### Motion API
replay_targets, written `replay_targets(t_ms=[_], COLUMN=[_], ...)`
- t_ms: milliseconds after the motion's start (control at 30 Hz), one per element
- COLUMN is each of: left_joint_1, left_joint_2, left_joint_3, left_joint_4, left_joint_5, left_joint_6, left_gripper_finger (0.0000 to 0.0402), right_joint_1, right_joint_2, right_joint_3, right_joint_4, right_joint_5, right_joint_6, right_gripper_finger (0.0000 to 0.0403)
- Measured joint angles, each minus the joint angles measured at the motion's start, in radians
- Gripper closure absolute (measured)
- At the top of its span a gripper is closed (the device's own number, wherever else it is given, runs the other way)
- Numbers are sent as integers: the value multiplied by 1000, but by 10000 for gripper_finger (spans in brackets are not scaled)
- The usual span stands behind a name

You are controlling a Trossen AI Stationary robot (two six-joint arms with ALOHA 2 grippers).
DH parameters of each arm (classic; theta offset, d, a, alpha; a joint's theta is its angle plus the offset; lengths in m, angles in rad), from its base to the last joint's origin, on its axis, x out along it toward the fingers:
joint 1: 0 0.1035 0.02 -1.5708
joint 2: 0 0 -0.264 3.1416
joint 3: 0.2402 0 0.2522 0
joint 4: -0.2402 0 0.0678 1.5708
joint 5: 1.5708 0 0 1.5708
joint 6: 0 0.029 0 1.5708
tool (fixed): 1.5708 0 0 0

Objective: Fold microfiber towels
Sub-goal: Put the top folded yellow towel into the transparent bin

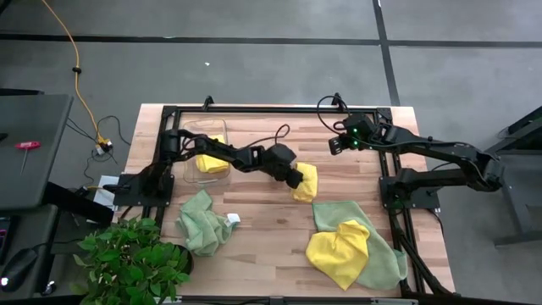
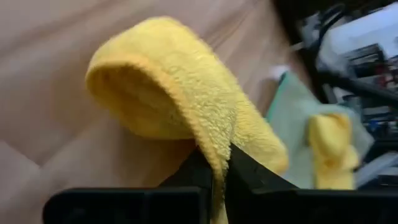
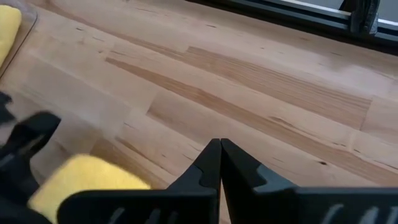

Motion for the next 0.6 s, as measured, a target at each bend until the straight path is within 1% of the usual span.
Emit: replay_targets(t_ms=[100, 300, 400, 600], left_joint_1=[34, 90, 126, 200], left_joint_2=[-35, -159, -240, -411], left_joint_3=[0, 0, 1, 1], left_joint_4=[10, -46, -106, -246], left_joint_5=[37, 42, 33, -35], left_joint_6=[22, 134, 209, 356], left_gripper_finger=[397, 399, 400, 401], right_joint_1=[0, 0, 0, 0], right_joint_2=[0, 0, 0, 0], right_joint_3=[0, 0, 0, 0], right_joint_4=[0, 0, -1, 0], right_joint_5=[0, 1, 1, 2], right_joint_6=[0, 0, 0, 0], right_gripper_finger=[403, 403, 403, 403])
